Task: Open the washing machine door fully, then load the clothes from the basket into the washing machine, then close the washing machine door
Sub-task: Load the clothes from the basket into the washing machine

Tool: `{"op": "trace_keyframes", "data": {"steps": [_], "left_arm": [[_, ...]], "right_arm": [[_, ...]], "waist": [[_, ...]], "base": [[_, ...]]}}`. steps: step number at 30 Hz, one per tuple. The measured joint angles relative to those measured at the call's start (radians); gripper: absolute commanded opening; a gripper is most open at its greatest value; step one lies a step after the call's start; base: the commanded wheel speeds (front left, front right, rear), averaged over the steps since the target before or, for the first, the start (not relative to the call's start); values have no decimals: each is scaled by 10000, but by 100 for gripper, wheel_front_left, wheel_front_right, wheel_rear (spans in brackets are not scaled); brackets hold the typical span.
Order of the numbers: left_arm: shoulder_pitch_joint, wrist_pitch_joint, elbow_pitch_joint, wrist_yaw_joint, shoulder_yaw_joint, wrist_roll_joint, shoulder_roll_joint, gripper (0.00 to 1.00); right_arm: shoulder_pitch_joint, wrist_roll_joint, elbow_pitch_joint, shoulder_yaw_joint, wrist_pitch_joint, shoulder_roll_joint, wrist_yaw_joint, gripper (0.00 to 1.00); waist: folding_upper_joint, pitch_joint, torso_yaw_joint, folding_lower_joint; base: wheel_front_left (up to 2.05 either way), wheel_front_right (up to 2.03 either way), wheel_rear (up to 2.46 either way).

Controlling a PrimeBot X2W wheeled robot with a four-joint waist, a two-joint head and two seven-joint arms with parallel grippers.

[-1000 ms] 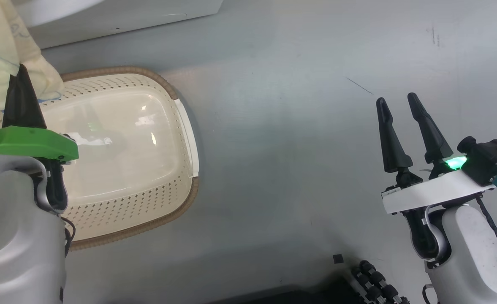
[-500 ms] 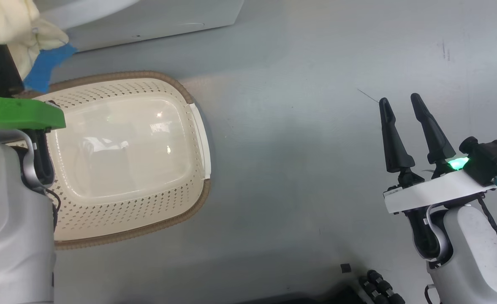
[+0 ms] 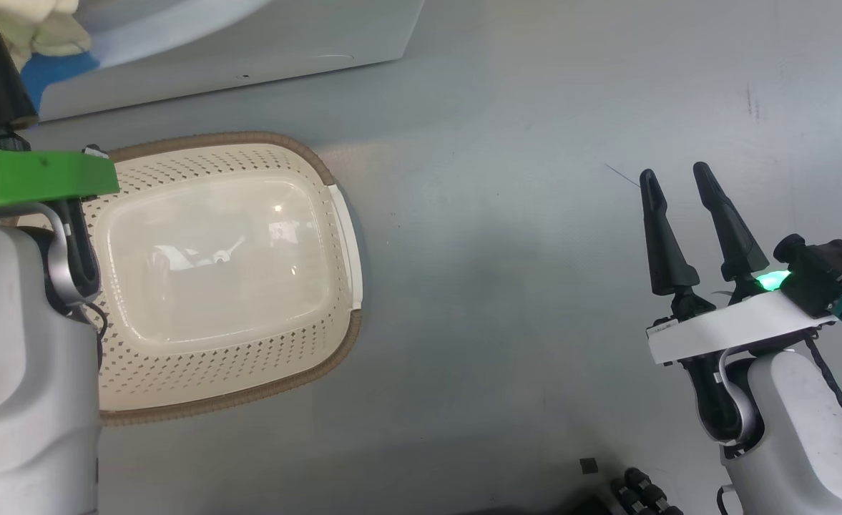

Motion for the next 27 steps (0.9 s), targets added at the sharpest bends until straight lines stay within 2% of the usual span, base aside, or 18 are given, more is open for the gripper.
{"op": "trace_keyframes", "data": {"steps": [6,14,27], "left_arm": [[-89,23,-380,2,21,12,2,0],[-1185,625,-529,-35,144,-31,372,0],[-3103,1977,330,-449,270,-286,857,0]], "right_arm": [[21,-2,0,56,0,0,0,100],[56,-2,-4,98,0,-12,0,100],[200,0,-33,309,0,4,0,100]], "waist": [[0,-65,36,0],[0,-40,0,0],[0,206,-146,0]], "base": [[0,0,0],[0,0,0],[0,0,0]]}}
